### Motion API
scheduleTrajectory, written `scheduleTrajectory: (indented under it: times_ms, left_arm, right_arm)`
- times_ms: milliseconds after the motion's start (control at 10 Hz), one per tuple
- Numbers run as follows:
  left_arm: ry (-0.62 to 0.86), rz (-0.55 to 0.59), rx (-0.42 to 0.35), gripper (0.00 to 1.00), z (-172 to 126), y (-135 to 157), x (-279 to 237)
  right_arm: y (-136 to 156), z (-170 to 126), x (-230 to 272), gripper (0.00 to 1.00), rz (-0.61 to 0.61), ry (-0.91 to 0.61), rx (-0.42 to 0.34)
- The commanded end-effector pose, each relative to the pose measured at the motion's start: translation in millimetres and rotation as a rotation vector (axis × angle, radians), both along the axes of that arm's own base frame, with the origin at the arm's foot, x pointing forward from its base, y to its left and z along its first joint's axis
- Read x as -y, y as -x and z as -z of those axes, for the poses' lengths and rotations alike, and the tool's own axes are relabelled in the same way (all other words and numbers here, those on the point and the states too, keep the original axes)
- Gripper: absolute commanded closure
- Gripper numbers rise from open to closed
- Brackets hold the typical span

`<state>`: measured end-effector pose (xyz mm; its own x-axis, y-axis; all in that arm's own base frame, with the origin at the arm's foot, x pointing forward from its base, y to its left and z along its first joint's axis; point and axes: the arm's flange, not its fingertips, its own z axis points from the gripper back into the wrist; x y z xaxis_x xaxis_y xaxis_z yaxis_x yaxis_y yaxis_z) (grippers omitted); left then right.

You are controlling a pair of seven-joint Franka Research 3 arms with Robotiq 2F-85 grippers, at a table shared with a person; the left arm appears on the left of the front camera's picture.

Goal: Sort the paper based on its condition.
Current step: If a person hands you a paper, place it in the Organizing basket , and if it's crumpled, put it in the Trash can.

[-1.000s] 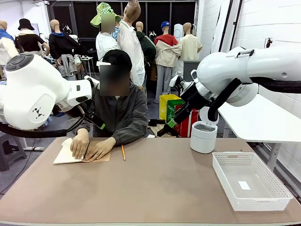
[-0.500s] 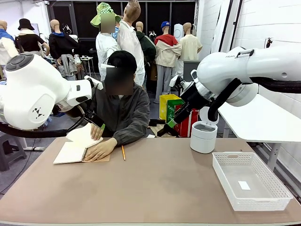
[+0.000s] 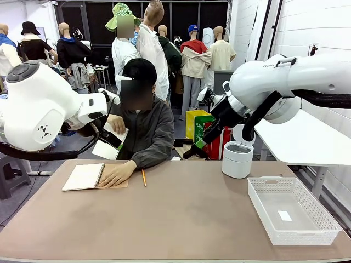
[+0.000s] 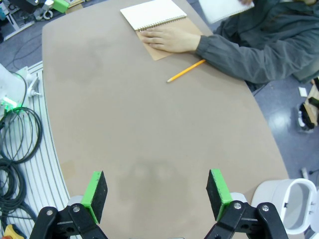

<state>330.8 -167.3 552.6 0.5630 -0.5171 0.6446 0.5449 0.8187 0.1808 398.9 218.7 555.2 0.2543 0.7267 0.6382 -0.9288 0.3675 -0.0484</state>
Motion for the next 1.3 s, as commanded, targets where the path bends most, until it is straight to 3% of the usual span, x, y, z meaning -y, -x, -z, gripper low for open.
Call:
scheduleTrajectory:
  times_ms: [0,1200]
  left_arm:
    - [-0.001,-0.004,0.001,0.0,0.6,0.0,-0.8]
    - [-0.001,-0.004,0.001,0.0,0.6,0.0,-0.8]
  right_arm:
    - [-0.4,1.6,0.6,0.0,0.001,0.005,-0.002]
    - [-0.4,1.6,0.6,0.0,0.001,0.005,-0.002]
